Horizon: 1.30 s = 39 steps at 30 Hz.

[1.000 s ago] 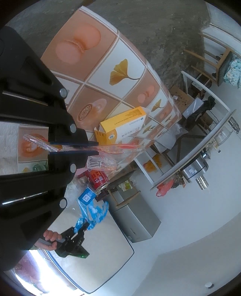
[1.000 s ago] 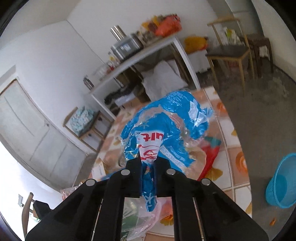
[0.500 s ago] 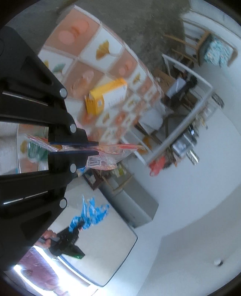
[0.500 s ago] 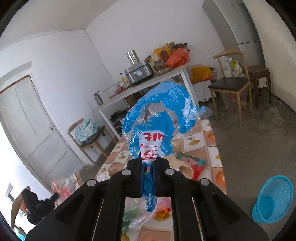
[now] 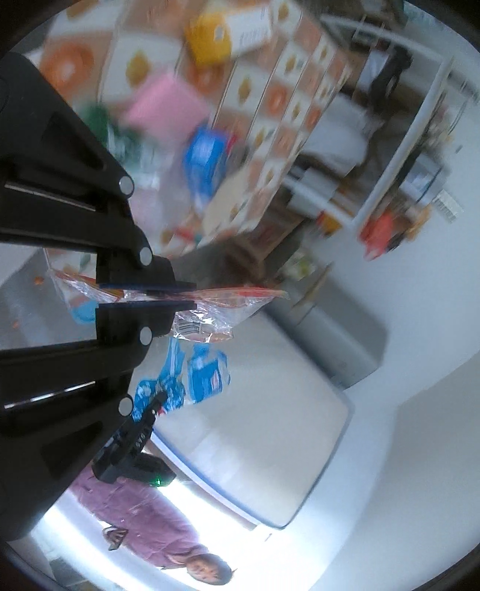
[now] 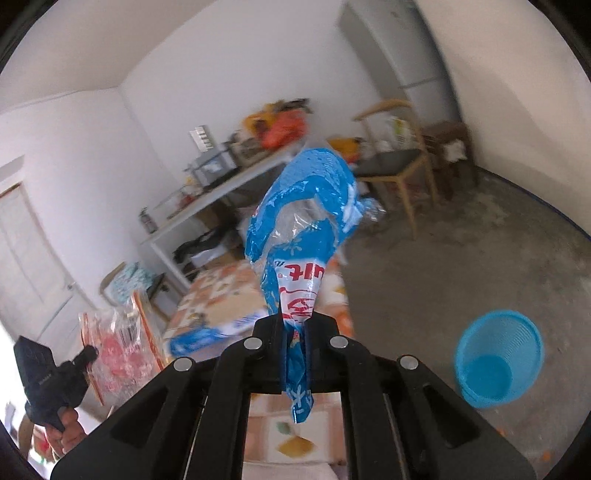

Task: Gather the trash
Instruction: 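Lift both held bags and carry them over the blue waste basket, then open the left and right tools to drop both bags into the basket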

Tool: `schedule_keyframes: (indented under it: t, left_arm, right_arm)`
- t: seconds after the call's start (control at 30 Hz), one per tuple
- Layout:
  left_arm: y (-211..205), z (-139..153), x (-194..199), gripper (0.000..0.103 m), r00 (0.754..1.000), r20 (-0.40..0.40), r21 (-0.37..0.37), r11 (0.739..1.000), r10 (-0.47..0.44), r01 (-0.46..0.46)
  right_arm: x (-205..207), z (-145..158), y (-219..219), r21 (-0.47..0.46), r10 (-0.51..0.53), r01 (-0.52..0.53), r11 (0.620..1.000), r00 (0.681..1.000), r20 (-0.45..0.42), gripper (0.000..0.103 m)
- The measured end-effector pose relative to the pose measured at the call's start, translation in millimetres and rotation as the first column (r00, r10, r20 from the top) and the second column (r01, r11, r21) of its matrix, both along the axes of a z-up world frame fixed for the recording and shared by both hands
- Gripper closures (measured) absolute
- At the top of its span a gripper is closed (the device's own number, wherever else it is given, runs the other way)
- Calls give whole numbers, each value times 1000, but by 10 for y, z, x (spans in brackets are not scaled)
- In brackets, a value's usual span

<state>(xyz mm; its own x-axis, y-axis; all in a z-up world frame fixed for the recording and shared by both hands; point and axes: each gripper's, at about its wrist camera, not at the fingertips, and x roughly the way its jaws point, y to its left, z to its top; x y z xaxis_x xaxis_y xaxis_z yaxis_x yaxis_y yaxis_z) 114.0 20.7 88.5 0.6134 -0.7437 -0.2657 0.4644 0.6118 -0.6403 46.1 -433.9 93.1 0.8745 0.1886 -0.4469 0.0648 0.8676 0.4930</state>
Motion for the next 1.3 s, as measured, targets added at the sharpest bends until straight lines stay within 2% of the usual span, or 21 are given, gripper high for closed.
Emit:
schedule_keyframes:
  t: [0.07, 0.2, 0.33, 0.5, 0.6, 0.67, 0.7, 0.73, 0.83, 0.87, 0.93, 0.97, 1.0, 1.03, 1.07, 1.13, 1.2, 1.3]
  left_arm:
    - [-347, -11, 174, 100, 998, -22, 26, 998, -62, 63]
    - [-1177, -121, 554, 100, 978, -115, 128, 973, -176, 190]
    - [-2135, -284, 855, 100, 948, -191, 259, 919, -253, 298]
    - [-3257, -647, 1143, 100, 914, -266, 410, 823, -305, 394]
    - [-3946, -1031, 1283, 100, 893, -313, 505, 740, -322, 444]
    - [-4296, -1265, 1321, 100, 882, -343, 546, 696, -322, 467]
    - [-4389, -1339, 1336, 100, 878, -351, 554, 684, -325, 475]
    - [-4583, -1486, 1358, 100, 871, -364, 575, 655, -331, 490]
    - [-4910, -1735, 1395, 100, 864, -379, 611, 612, -330, 502]
    - [-5008, -1813, 1430, 100, 863, -386, 618, 604, -325, 504]
    - [-5175, -1976, 1484, 98, 862, -396, 617, 604, -317, 505]
    - [-5255, -2030, 1496, 91, 861, -396, 614, 605, -319, 507]
    - [-5318, -2110, 1516, 80, 862, -396, 618, 603, -316, 505]
    - [-5349, -2168, 1558, 75, 865, -398, 627, 598, -305, 499]
    - [-5347, -2203, 1581, 71, 865, -404, 627, 598, -299, 500]
    - [-5324, -2228, 1639, 71, 848, -437, 590, 617, -299, 521]
    - [-5286, -2240, 1699, 70, 837, -456, 558, 635, -303, 534]
    - [-5195, -2130, 1703, 70, 836, -449, 539, 651, -315, 535]
  right_arm:
    - [-57, -132, -195, 12, -47, 48, 999, 998, -28, 96]
    - [-129, -502, -586, 38, -138, 142, 989, 985, -100, 96]
    - [-78, -959, -941, 65, -204, 220, 973, 961, -188, 96]
    - [59, -1677, -1344, 115, -250, 300, 947, 912, -326, 96]
    - [153, -2098, -1564, 133, -268, 345, 929, 875, -403, 96]
    - [224, -2368, -1715, 144, -278, 375, 916, 851, -445, 96]
    - [265, -2490, -1783, 142, -286, 390, 910, 838, -465, 96]
    - [284, -2569, -1827, 144, -290, 400, 905, 830, -477, 96]
    - [361, -2899, -2022, 153, -296, 428, 891, 802, -519, 96]
    - [403, -3002, -2085, 152, -301, 439, 886, 791, -532, 96]
    - [504, -3220, -2229, 143, -307, 454, 879, 770, -559, 93]
    - [555, -3380, -2301, 129, -311, 465, 876, 747, -587, 88]
    - [617, -3507, -2359, 122, -308, 472, 873, 727, -613, 68]
    - [617, -3618, -2402, 115, -310, 483, 868, 708, -635, 45]
    - [593, -3728, -2450, 107, -318, 501, 859, 686, -655, 44]
    - [567, -3832, -2503, 97, -323, 514, 853, 665, -674, 44]
    - [507, -3822, -2508, 82, -347, 528, 846, 661, -665, 44]
    - [412, -3693, -2488, 73, -386, 552, 830, 665, -639, 43]
